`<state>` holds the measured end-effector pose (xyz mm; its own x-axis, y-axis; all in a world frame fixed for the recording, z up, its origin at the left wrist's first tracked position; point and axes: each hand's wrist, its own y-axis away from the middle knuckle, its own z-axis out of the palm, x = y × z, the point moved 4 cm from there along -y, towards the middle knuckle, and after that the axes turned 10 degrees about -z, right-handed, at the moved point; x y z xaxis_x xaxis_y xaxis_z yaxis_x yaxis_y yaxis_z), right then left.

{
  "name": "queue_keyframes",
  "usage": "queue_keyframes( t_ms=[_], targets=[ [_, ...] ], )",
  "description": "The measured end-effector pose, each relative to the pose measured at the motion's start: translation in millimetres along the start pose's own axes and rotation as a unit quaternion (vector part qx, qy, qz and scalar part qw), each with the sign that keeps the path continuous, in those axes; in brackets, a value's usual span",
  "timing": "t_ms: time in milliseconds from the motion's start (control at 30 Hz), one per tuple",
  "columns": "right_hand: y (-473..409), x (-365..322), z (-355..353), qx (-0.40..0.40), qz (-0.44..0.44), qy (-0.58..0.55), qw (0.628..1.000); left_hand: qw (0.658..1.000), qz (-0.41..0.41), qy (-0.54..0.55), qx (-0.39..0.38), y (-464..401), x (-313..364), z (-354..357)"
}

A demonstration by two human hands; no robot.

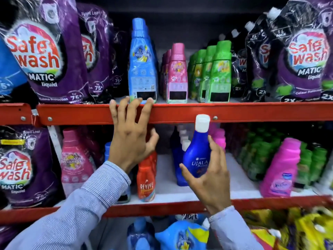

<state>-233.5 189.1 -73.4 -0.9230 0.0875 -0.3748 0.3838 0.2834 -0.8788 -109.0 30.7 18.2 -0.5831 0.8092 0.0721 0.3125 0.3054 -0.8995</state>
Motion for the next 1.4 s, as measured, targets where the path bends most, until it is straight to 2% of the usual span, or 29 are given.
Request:
queue_keyframes(
  t_ms=[133,467,1000,1133,1233,1333,1400],
  targets=[
    [25,30,28,-0.054,0.032,0.02,0.998,1.0,-0.003,-0.004,0.002,1,1,0],
    [52,51,69,-0.108,0.103,0.011,0.989,1.0,-0.002,-0.002,0.001,0,1,-1],
    [66,52,72,-0.141,0.101,0.026,0.984,0.999,-0.015,-0.011,-0.026,4,4,1],
    [62,54,51,-0.116,0.089,0.032,0.989,0.999,-0.029,0.002,-0.032,11,7,-1],
    [61,61,27,-0.073,0.073,0.043,0.994,0.997,-0.035,0.06,-0.031,33,23,-4],
    [62,77,0,-0.023,0.067,0.056,0.996,0.99,0.028,0.126,-0.055,74,57,4],
    [67,97,-20,0.011,0.089,0.077,0.993,0.978,0.074,0.166,-0.101,107,82,21]
  ],
)
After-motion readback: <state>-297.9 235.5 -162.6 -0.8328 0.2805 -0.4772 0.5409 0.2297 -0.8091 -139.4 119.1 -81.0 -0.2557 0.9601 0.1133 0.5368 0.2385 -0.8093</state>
